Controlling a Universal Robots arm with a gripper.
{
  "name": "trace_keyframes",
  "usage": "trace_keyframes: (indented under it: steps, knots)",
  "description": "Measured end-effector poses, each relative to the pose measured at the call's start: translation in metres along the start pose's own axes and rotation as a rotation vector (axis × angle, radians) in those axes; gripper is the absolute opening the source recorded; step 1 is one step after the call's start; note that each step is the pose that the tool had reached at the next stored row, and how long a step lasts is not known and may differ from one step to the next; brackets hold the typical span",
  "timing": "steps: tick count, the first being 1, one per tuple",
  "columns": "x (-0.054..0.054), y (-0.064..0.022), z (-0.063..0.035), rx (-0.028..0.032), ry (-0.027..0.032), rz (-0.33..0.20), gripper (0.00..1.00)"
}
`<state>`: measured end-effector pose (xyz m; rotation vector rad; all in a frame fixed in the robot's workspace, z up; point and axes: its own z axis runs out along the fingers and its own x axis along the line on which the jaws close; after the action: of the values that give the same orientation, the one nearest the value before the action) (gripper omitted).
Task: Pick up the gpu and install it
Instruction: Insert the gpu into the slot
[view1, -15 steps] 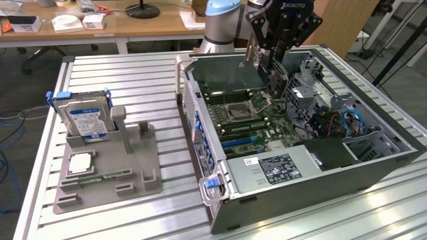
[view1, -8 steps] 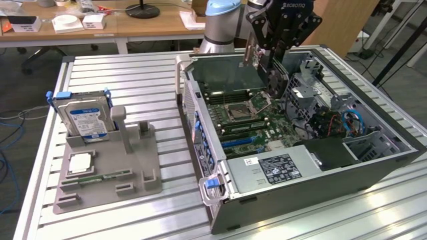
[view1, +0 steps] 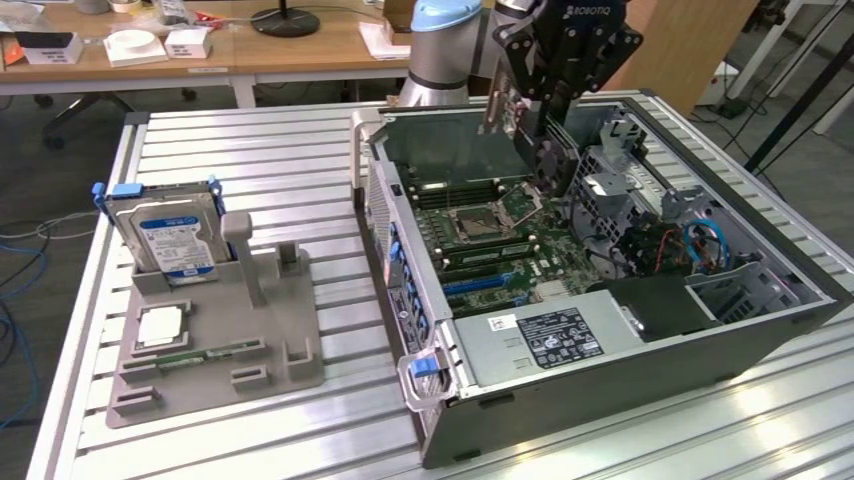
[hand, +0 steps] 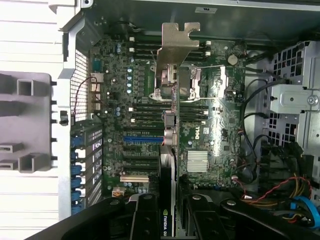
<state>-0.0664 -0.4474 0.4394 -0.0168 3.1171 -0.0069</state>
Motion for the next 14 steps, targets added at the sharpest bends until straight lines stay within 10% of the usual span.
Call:
trace_keyframes:
  steps: [14]
  knots:
    - [0.0000, 0.0000, 0.0000, -0.0017, -0.0003, -0.065, 0.26]
